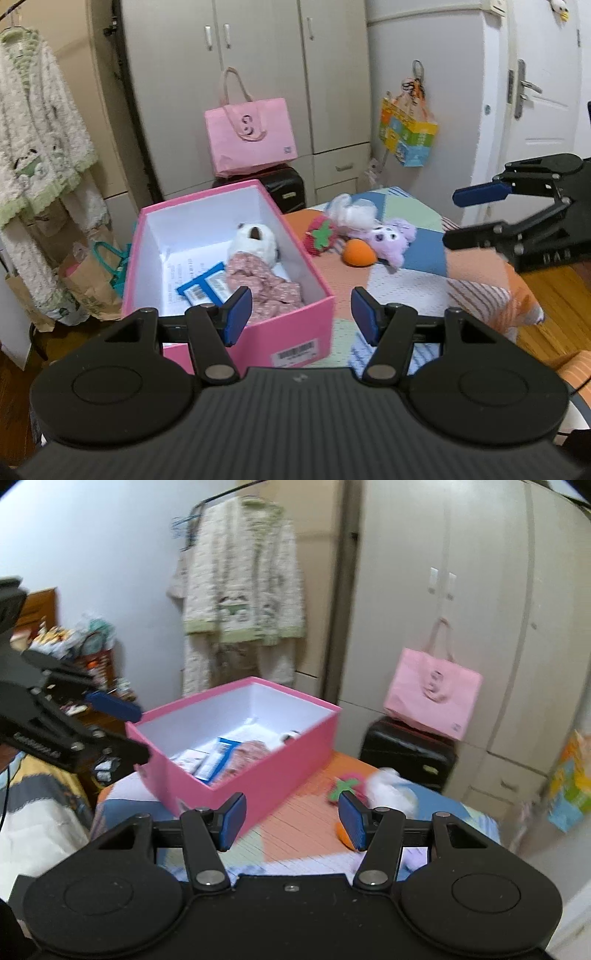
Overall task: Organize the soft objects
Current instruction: 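Withdraw both grippers from the shoebox toward the orange sponge and white bath puff, then grasp the orange sponge with the left gripper while the right gripper grasps the white mesh bath puff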
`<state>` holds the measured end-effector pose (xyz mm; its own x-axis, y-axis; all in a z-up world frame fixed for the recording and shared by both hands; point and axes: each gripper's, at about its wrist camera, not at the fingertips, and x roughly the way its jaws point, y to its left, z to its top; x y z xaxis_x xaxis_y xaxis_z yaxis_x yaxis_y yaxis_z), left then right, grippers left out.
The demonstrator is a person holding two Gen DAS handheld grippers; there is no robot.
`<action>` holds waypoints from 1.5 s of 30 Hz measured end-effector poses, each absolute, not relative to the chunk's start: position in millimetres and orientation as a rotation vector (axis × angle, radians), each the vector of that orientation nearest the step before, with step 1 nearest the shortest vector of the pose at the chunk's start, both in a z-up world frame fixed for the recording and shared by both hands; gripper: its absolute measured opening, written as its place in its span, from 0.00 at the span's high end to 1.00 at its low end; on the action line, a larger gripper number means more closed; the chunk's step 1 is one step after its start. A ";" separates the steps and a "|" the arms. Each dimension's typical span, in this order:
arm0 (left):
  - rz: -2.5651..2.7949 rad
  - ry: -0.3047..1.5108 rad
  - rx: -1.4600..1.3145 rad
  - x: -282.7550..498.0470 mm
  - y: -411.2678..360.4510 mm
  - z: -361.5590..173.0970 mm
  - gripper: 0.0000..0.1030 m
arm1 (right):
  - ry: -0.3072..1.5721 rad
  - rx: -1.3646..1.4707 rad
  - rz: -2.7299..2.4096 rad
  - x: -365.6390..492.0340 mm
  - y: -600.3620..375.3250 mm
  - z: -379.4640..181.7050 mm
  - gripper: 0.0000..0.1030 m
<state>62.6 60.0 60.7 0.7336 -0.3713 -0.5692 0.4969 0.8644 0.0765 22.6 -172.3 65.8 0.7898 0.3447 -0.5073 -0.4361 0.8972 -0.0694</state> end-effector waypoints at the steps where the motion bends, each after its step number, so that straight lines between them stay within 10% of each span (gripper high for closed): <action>1: -0.492 0.578 0.232 62.4 55.4 60.0 0.43 | 0.511 -0.172 0.412 21.8 -179.7 64.4 0.41; 45: -0.408 0.744 0.010 202.8 -99.5 -35.2 0.46 | 0.743 0.228 0.507 198.6 -291.1 -20.9 0.30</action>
<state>202.8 -99.5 -35.2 0.6613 -0.3570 -0.6597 0.3641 0.9217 -0.1338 198.6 -291.1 -20.9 0.6236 0.5164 -0.5869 -0.3585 0.8561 0.3723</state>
